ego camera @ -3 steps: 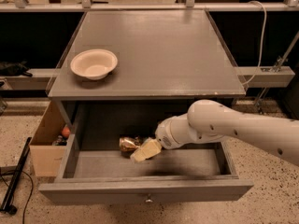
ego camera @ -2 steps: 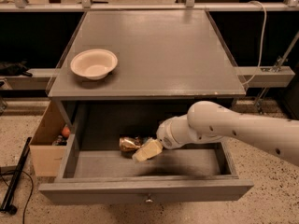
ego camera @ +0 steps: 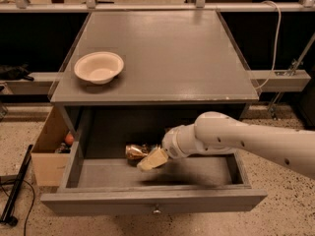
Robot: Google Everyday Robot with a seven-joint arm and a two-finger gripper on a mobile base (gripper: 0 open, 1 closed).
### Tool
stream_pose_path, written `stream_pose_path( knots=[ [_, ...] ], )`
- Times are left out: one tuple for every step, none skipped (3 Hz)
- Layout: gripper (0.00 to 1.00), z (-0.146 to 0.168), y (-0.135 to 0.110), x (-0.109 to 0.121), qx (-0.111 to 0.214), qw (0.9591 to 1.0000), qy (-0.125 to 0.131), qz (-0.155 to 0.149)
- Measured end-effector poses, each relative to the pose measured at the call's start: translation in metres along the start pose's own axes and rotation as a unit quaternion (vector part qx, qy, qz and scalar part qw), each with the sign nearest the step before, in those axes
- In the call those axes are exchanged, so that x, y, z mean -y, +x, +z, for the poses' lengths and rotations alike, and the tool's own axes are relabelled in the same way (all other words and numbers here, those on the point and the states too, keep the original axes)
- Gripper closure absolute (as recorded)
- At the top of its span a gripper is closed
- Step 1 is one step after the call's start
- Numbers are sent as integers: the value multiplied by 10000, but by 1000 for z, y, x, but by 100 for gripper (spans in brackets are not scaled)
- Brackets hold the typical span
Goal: Pick orange can from top drawer and place on counter
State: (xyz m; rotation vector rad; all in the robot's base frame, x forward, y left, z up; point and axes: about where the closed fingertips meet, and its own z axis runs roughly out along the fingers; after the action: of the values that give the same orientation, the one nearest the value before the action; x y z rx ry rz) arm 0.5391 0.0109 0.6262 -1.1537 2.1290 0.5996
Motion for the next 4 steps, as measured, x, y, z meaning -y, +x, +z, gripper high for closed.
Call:
stream_pose_path(
  knots=[
    [0,7,4,-7,76,10000,34,19],
    [16,8,5,-8,84,10000,39,20],
    [40,8,5,-8,84,10000,39,20],
    [63,8,5,-8,84,10000,38,19]
  ],
)
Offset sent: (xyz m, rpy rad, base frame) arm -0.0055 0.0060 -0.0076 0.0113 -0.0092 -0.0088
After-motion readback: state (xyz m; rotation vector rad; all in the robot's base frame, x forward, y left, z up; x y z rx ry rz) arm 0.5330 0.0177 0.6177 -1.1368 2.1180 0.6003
